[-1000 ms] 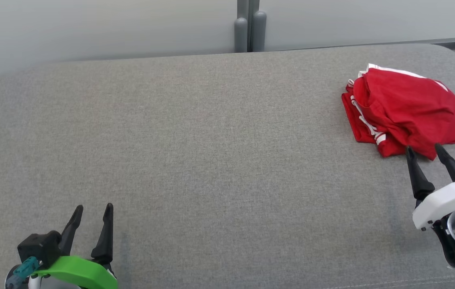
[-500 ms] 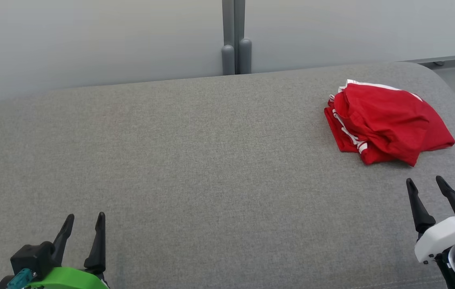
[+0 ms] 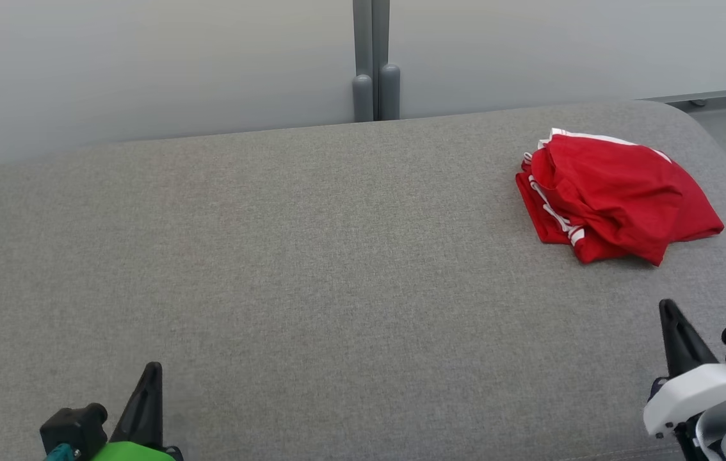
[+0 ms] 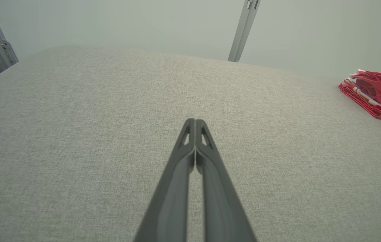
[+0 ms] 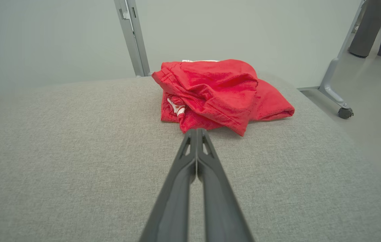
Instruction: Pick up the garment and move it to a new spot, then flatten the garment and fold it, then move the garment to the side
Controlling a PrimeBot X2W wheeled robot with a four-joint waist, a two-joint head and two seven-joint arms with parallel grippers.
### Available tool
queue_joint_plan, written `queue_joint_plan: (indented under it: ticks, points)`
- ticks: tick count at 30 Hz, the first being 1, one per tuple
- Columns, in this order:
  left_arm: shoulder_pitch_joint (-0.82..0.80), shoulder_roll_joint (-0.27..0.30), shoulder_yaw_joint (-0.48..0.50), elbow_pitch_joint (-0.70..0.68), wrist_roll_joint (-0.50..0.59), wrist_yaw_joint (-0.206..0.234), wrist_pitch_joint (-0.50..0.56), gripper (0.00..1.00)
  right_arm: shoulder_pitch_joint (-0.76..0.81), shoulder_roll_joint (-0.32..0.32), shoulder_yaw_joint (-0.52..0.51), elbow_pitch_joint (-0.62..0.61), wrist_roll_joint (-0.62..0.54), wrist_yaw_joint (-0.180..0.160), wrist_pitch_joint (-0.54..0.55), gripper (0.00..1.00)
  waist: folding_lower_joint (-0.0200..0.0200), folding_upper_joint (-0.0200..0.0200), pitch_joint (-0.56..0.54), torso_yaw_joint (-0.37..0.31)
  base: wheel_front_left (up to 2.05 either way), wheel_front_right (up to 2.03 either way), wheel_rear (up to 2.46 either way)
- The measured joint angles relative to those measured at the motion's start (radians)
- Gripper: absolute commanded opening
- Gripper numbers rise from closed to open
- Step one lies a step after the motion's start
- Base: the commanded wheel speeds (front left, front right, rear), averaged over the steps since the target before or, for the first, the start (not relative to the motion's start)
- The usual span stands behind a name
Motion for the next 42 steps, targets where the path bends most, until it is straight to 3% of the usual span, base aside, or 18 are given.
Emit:
queue_joint_plan:
  ticks: [4,42]
  points:
    - [0.012,-0.021,-0.010,0.024,-0.009,0.000,0.006,0.00,0.028,0.042,0.011,0.018,0.009,0.002,0.004,0.00,0.0000,0.0000,0.000,0.000,0.00,0.00,0.00]
    - [-0.017,-0.076,0.108,0.033,-0.407,-0.054,0.132,0.00,0.005,0.150,-0.139,0.013,0.430,0.088,0.128,0.00,0.0000,0.0000,0.004,-0.007,0.00,0.00,0.00]
